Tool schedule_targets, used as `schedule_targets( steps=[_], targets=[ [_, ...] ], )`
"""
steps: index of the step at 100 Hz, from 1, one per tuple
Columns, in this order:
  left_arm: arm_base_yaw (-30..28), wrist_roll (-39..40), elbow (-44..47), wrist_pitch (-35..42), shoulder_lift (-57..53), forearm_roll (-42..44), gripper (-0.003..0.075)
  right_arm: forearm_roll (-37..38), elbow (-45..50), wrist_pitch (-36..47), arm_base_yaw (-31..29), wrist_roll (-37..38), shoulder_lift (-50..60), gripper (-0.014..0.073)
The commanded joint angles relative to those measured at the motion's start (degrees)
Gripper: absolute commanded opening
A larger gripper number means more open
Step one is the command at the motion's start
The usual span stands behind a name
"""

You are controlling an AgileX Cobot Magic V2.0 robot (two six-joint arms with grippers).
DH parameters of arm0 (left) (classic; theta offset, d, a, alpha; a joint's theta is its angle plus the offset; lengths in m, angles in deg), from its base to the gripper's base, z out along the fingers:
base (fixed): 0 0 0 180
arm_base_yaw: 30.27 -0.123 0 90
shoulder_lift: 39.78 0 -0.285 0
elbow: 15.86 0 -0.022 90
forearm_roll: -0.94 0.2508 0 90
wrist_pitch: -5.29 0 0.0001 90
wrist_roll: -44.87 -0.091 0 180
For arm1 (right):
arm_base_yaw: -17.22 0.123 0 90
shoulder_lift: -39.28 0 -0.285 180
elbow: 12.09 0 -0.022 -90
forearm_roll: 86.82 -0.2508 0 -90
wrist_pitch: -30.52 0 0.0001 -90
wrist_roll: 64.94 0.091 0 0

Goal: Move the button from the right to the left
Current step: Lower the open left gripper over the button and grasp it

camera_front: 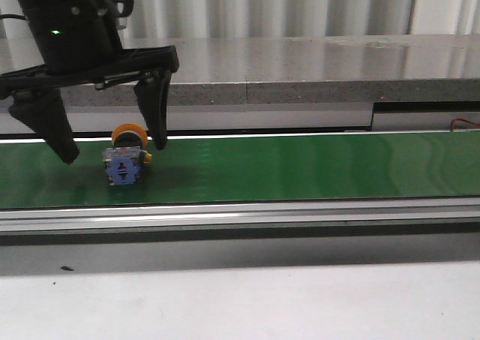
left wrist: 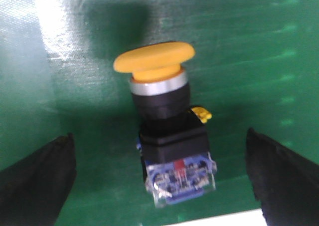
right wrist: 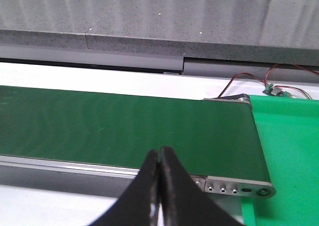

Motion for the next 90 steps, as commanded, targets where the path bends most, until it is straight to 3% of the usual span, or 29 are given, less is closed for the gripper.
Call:
schedule_targets(
  steps=[1, 11, 29, 40, 66, 90],
  targets=[
    [0.5, 1.4, -1.8, 0.5, -2.0, 0.6, 0.0642, 0.6, -1.4, 4.6, 0.0, -0.7, -0.6, -0.0069],
    [0.5, 2.0, -1.8, 0.9, -1.8, 0.7, 0.0559, 0.6, -1.4, 4.6, 0.0, -0.7, -0.6, -0.0069],
    [0.5, 2.7, -1.8, 0.2, -1.5, 2.0, 0.0180, 0.6, -1.4, 4.6, 0.0, -0.7, -0.6, -0.0069],
    [0.5, 2.7, -1.8, 0.1, -1.5, 2.7, 0.0063, 0.6, -1.4, 4.6, 0.0, -0.7, -0.6, -0.0069],
    [0.1, 2.4, -1.8, -1.7, -3.2, 4.8, 0.0050, 0.6, -1.4, 4.6, 0.0, -0.7, -0.6, -0.0069],
    [-6.3, -0.6, -1.8, -4.2, -7.1, 5.4, 0.0050, 0.6, -1.4, 4.6, 0.0, -0.7, -0.6, -0.0069]
  ],
)
